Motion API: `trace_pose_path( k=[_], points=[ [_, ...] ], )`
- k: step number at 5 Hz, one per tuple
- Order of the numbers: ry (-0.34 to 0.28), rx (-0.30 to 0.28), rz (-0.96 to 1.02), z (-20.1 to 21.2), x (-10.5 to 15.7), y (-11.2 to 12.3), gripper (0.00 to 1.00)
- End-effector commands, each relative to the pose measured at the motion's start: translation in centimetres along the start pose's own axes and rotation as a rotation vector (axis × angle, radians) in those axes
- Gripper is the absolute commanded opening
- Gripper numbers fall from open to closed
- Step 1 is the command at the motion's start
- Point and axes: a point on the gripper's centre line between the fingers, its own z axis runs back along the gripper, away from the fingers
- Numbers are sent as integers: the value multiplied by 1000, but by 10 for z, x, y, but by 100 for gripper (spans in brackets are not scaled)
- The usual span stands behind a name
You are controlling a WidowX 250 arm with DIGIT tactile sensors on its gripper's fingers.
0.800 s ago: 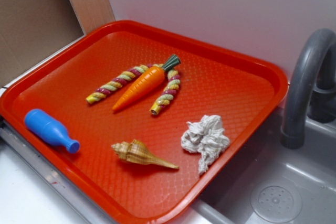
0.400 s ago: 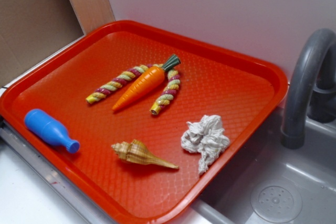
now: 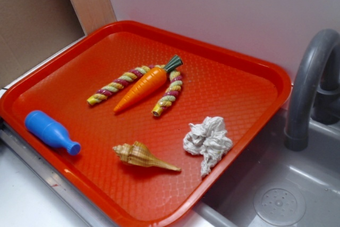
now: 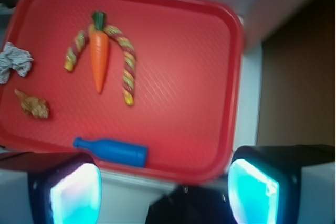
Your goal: Grab the shell.
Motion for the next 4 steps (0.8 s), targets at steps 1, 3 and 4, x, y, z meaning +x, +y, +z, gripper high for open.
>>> trace_pose_path(
  k=[1, 3, 4],
  points=[
    [-95, -61, -489, -22, 30, -89, 100],
    [-50, -170, -833, -83, 31, -149, 100],
    [-22, -227, -886, -107, 28, -166, 100]
  ],
)
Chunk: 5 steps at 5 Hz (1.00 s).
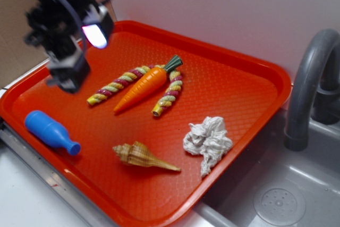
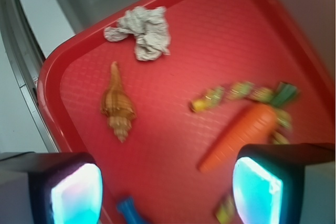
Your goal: Grab the shell.
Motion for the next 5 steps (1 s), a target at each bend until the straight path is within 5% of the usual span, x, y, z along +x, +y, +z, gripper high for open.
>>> trace_pose_path(
  k=[1, 4, 5],
  points=[
    [-58, -121, -170, -28, 11, -40, 100],
    [115, -158, -167, -86, 9, -64, 100],
    [131, -149, -144, -93, 17, -62, 100]
  ],
)
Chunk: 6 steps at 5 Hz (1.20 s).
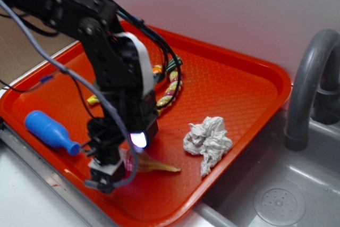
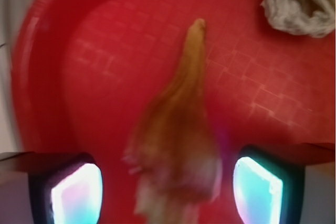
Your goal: Grab the shell.
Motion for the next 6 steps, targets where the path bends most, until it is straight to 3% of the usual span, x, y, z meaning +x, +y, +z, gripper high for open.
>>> trace_pose_path(
  k=[1, 2, 3, 4, 5, 6],
  points=[
    [-14, 20, 2, 6, 10, -18, 88],
    [35, 46, 12, 2, 12, -24, 0],
    [62, 51, 21, -2, 11, -29, 0],
    [60, 97, 154, 26, 0, -22, 0],
    [-87, 97, 389, 77, -25, 4, 0],
    [-169, 97, 598, 128, -55, 28, 0]
  ],
)
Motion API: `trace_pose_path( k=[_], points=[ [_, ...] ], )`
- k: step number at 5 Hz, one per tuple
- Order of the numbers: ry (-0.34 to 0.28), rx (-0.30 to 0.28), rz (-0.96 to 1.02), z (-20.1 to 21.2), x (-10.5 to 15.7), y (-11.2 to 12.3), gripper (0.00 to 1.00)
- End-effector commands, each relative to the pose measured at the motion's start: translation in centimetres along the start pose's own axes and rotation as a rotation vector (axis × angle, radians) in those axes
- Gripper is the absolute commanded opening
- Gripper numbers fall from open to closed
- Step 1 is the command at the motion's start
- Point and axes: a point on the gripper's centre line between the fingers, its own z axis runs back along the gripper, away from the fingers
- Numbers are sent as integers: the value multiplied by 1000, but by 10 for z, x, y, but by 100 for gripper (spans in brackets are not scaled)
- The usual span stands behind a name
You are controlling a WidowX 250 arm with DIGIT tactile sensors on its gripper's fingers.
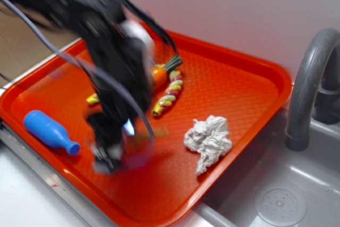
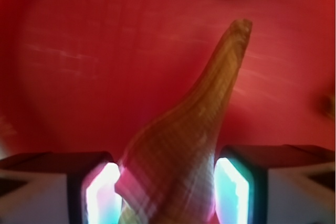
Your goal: Grab the shell.
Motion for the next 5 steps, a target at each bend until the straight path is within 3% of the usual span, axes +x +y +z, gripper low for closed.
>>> trace_pose_path(
  k=[1, 2, 3, 4, 5],
  points=[
    [-187, 4, 358, 104, -49, 54, 0],
    [-245, 62, 542, 148, -84, 74, 0],
    [-292, 88, 766, 171, -124, 69, 0],
    [-301, 115, 862, 163, -123, 62, 0],
    [-301, 115, 862, 163, -123, 62, 100]
  ],
)
